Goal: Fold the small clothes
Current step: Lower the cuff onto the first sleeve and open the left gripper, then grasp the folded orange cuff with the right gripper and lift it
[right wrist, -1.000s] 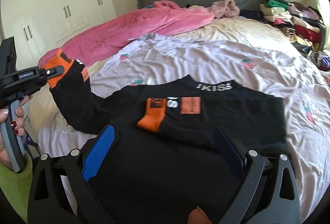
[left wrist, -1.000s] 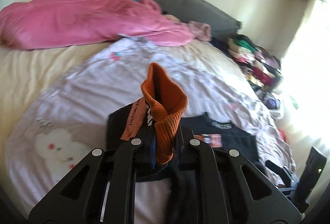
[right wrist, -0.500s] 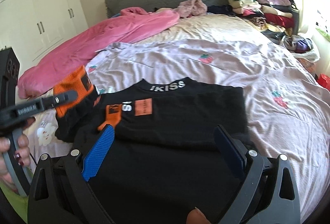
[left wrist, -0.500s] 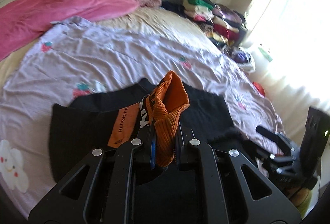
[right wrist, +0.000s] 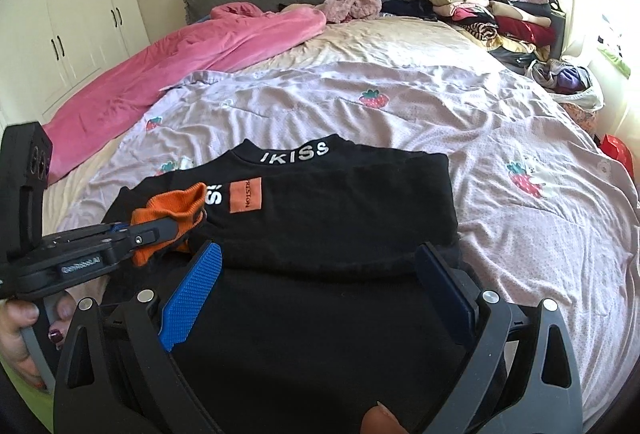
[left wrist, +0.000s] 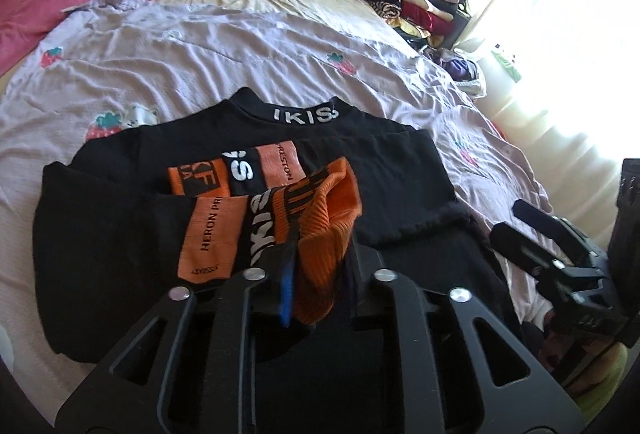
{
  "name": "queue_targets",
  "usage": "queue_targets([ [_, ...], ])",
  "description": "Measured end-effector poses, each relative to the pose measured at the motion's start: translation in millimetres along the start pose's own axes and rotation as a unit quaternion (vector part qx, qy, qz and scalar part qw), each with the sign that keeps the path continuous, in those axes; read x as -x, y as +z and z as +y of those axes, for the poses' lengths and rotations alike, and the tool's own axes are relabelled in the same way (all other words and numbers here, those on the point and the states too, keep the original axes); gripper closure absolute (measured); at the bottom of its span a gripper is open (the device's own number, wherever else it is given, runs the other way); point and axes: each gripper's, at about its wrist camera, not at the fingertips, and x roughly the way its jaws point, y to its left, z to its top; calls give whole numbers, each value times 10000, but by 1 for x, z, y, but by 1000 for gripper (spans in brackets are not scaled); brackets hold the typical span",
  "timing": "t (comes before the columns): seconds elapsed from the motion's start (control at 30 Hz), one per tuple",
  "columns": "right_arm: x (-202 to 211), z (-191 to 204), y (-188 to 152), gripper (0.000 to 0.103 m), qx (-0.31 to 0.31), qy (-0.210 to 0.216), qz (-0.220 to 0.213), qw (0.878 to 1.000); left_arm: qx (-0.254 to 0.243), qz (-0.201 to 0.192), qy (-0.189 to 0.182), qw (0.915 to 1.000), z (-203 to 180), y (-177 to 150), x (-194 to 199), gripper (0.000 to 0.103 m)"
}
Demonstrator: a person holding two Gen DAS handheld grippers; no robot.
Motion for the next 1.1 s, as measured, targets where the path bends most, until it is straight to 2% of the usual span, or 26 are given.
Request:
queue_targets([
  [0.03,-3,2,-1,6,14,9,32,10000,24,-23,-46,10000,1,1,2,72],
  [0.13,-13,12,-5,6,80,160,186,9997,77,-163,4,9998,6,5,12,60],
  [0.3,-35,42,-14,6,284,625,528,9962,235,-353,377,9984,25,11,27,38],
  [0.43,-56,61,-23,6,257,941,893,9912,339,-577,915,9936,46,18,38,28],
  [0.5,-68,69,-27,7,265,1064,1049,9884,501,-625,917,9926,59,22,45,27],
  [0.57,-75,75,-30,8,283,1067,1122,9875,640,-698,974,9907,69,24,50,22],
  [0.6,-79,78,-31,8,284,1086,1155,9869,688,-737,1046,9894,73,25,53,16],
  [0.67,-85,78,-32,10,217,1141,1214,9858,808,-822,1117,9870,82,25,60,15],
  [0.73,-92,77,-32,17,13,1345,1251,9830,902,-885,1057,9863,88,27,66,14],
  [0.8,-99,75,-33,19,-265,1548,1297,9790,987,-999,1067,9843,92,27,74,10],
  [0.97,-106,71,-31,38,-638,1725,1243,9750,1153,-1106,1147,9805,103,28,81,10],
  [1.03,-105,70,-29,55,-765,1852,1234,9719,1215,-1115,1115,9800,106,28,82,10],
  [1.1,-103,71,-29,65,-751,1900,1172,9719,1198,-1153,1085,9801,105,28,84,10],
])
